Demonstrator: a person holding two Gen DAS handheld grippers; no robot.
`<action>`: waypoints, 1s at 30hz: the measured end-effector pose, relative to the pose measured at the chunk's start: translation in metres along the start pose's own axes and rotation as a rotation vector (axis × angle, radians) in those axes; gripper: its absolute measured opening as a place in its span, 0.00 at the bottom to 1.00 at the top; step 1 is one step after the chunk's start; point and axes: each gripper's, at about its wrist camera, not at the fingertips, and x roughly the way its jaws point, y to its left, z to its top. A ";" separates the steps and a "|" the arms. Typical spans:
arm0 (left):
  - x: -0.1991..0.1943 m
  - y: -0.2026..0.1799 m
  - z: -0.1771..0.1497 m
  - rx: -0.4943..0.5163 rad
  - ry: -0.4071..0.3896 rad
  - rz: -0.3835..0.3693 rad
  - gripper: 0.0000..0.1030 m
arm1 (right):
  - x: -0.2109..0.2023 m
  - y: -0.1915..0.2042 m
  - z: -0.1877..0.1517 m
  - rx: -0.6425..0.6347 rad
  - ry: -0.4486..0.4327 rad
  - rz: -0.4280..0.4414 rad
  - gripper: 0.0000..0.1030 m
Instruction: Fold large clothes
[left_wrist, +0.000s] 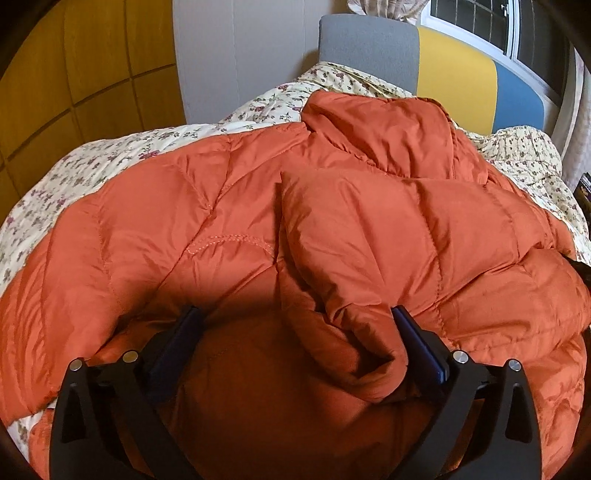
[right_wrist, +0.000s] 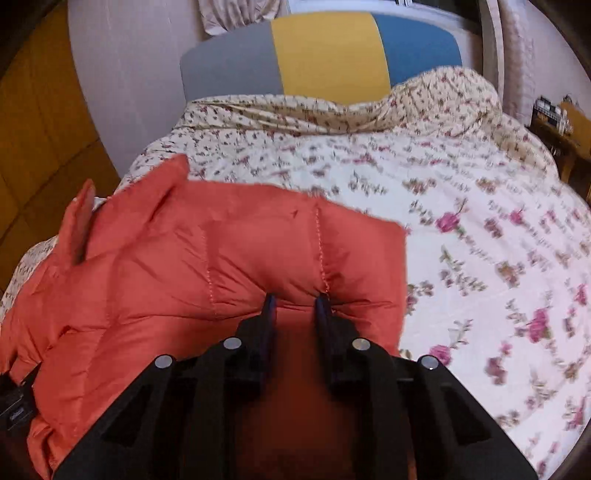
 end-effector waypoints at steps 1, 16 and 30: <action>0.001 -0.001 0.000 0.002 0.002 0.000 0.97 | 0.002 -0.001 -0.001 0.005 0.000 0.000 0.20; 0.002 -0.001 0.000 -0.002 0.005 -0.005 0.97 | -0.088 -0.022 -0.049 0.003 -0.044 -0.034 0.36; -0.022 0.016 -0.005 -0.051 0.008 -0.094 0.97 | -0.059 -0.031 -0.055 0.026 0.061 -0.203 0.79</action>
